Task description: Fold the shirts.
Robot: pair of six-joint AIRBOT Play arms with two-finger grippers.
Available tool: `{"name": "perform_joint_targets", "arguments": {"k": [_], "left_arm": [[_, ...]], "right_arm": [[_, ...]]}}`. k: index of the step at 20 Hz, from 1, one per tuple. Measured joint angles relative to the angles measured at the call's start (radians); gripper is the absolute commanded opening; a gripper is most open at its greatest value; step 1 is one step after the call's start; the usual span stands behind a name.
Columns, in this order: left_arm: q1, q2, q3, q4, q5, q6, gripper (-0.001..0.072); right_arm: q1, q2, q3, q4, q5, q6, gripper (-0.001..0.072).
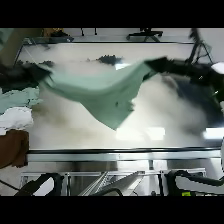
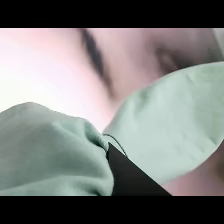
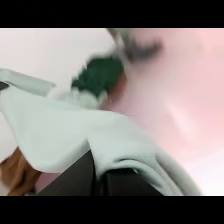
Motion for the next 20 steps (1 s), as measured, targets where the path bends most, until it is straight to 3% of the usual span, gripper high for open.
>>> {"name": "perform_joint_targets", "arguments": {"k": [3,6,13,17,20], "left_arm": [[0.0,0.048,0.33,-0.016,0.105,-0.01,0.0012],[0.0,0.103,0.502,0.017,0.207,-0.014,0.0012],[0.0,0.274,0.366,0.052,0.388,0.026,0.0012],[0.0,0.264,0.301,0.06,0.337,0.036,0.0012],[-0.01,0.193,0.242,0.057,0.167,0.039,0.0012]], "right_arm": [[-0.002,0.011,0.261,0.026,-0.069,0.0,0.0023],[-0.002,0.019,0.451,0.039,-0.138,0.003,0.0023],[-0.002,0.063,0.566,0.042,-0.197,0.003,0.0023],[-0.001,0.046,0.546,0.032,-0.15,0.018,0.0024],[0.008,-0.002,0.452,0.006,-0.068,0.063,0.0024]]}}
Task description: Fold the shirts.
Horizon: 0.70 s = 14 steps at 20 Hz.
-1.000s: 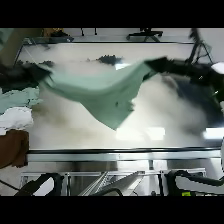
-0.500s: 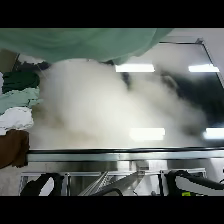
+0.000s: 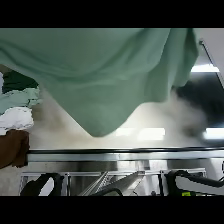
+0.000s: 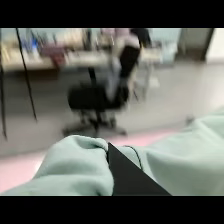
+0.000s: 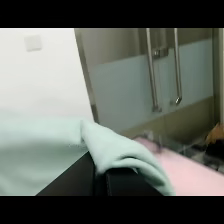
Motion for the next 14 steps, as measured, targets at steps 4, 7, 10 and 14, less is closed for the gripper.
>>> {"name": "perform_joint_targets", "arguments": {"k": [4,7,10,14], "left_arm": [[-0.048,-0.154,-0.216,0.007,-0.207,0.012,0.0013],[-0.085,-0.301,-0.441,0.049,-0.179,0.06,0.0013],[-0.084,-0.463,-0.562,0.079,-0.035,0.105,0.0015],[-0.038,-0.628,-0.514,0.091,0.033,0.121,0.0704]], "right_arm": [[0.076,-0.129,-0.235,-0.092,0.067,0.039,0.0024],[0.138,-0.291,-0.404,-0.153,0.043,0.036,0.0035],[0.158,-0.461,-0.468,-0.136,-0.023,0.009,0.0327],[0.12,-0.539,-0.469,-0.047,-0.054,-0.048,0.0327]]}}
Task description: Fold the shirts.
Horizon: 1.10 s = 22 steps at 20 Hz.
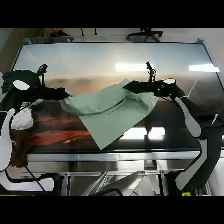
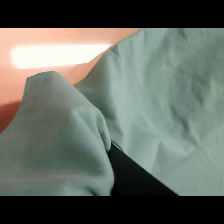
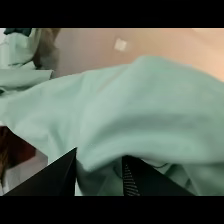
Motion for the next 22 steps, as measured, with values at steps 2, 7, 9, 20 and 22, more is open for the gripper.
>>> {"name": "perform_joint_targets", "arguments": {"k": [2,7,9,20,22], "left_arm": [[0.027,-0.062,0.063,0.003,-0.024,0.0,0.0691],[0.079,-0.148,0.2,0.01,-0.108,-0.001,0.0691],[0.092,-0.16,0.221,0.01,-0.129,-0.001,0.0691],[0.13,-0.171,0.243,0.018,-0.227,-0.013,0.069],[0.15,-0.171,0.243,0.017,-0.241,-0.029,0.069]], "right_arm": [[-0.051,0.021,0.003,0.011,0.018,0.002,0.0327],[-0.236,0.167,-0.011,-0.196,0.112,0.214,0.033],[-0.287,0.235,-0.068,-0.339,0.148,0.319,0.0563],[-0.253,0.357,-0.511,-0.587,-0.034,0.473,0.0571],[-0.241,0.333,-0.522,-0.508,-0.1,0.421,0.0569]]}}
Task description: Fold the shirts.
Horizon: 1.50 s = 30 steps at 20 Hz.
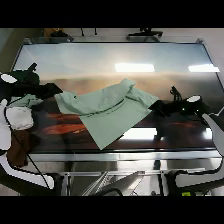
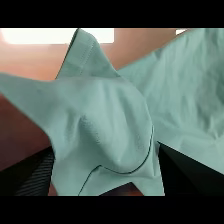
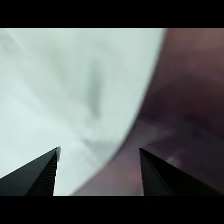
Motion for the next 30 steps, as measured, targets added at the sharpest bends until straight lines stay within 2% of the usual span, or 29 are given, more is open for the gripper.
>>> {"name": "perform_joint_targets", "arguments": {"k": [1,2,3,5,9,13,17,21,22,23,24,27,29,30], "left_arm": [[0.011,0.0,0.0,0.0,-0.006,-0.007,0.069],[0.023,0.0,0.0,0.0,-0.015,-0.012,0.069],[0.036,0.0,0.0,0.0,-0.024,-0.022,0.069],[0.061,0.0,0.0,0.0,-0.046,-0.037,0.069],[0.109,0.0,0.0,0.0,-0.1,-0.063,0.069],[0.129,0.0,0.0,0.0,-0.164,-0.089,0.0691],[0.09,0.016,-0.048,-0.005,-0.227,-0.109,0.069],[0.012,0.064,-0.182,-0.008,-0.209,-0.112,0.069],[-0.013,0.077,-0.222,-0.008,-0.195,-0.112,0.069],[-0.039,0.09,-0.262,-0.008,-0.179,-0.113,0.069],[-0.067,0.1,-0.299,-0.008,-0.162,-0.115,0.069],[-0.148,0.116,-0.391,-0.009,-0.122,-0.115,0.069],[-0.187,0.121,-0.419,-0.008,-0.092,-0.115,0.069],[-0.2,0.122,-0.423,-0.008,-0.077,-0.115,0.069]], "right_arm": [[0.003,-0.014,-0.004,0.042,-0.026,-0.031,0.0528],[0.006,-0.031,-0.005,0.087,-0.055,-0.065,0.0358],[0.008,-0.052,-0.005,0.132,-0.083,-0.099,0.0273],[0.011,-0.094,0.01,0.211,-0.113,-0.177,0.0024],[0.013,-0.161,0.109,0.323,-0.167,-0.297,0.0022],[0.013,-0.267,0.366,0.382,-0.207,-0.343,0.0023],[0.038,-0.468,0.705,0.405,-0.188,-0.304,0.0023],[0.094,-0.639,0.93,0.394,-0.111,-0.229,0.0025],[0.107,-0.661,0.956,0.381,-0.093,-0.216,0.0124],[0.117,-0.676,0.975,0.373,-0.076,-0.207,0.0339],[0.125,-0.685,0.99,0.367,-0.058,-0.203,0.04],[0.105,-0.677,1.014,0.33,0.013,-0.179,0.0383],[0.059,-0.641,1.021,0.272,0.092,-0.122,0.0381],[0.029,-0.62,1.022,0.229,0.132,-0.084,0.0342]]}}
